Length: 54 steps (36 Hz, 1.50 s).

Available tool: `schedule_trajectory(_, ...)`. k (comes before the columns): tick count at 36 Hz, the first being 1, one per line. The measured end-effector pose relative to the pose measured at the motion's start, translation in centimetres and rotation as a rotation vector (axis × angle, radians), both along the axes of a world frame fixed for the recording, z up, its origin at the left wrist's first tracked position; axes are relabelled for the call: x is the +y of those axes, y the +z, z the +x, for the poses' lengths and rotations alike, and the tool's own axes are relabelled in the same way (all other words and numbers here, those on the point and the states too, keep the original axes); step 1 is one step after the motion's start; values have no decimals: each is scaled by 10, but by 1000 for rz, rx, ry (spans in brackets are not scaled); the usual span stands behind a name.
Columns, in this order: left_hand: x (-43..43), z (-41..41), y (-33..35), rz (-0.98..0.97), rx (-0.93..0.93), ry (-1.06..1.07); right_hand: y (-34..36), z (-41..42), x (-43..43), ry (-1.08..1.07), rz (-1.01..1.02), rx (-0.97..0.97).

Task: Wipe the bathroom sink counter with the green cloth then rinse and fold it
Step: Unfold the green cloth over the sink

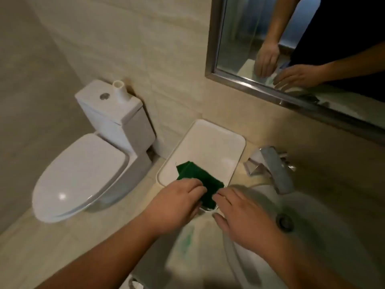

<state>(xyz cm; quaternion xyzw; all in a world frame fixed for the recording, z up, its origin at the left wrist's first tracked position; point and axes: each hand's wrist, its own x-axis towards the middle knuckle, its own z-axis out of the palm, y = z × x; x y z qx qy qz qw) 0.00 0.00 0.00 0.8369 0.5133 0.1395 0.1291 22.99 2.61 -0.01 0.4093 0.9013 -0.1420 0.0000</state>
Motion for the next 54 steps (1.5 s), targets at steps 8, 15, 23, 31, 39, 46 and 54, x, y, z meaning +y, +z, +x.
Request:
schedule_trajectory(8, 36, -21, -55, -32, 185, -81, -46, -24, 31, 85, 107, -82)
schedule_trajectory(15, 45, -22, -59, 1, 135, -93, -63, -38, 37, 64, 208, 36)
schedule_trajectory(23, 46, -28, -17, -140, -108, 41, -18, -17, 52, -46, -9, 234)
schedule_trajectory(31, 43, -12, 86, -315, -281, 79, 89, 10, 62, -108, -209, 329)
schedule_trajectory(39, 39, 23, 171, -378, -346, -27, 184, 57, 44, -100, -493, 550)
schedule_trajectory(46, 38, 79, 193, -398, -381, -66, 193, 104, 27, -261, -396, 547)
schedule_trajectory(54, 14, 169, 152, -558, -749, 38, 172, 157, -35, -489, -271, 643)
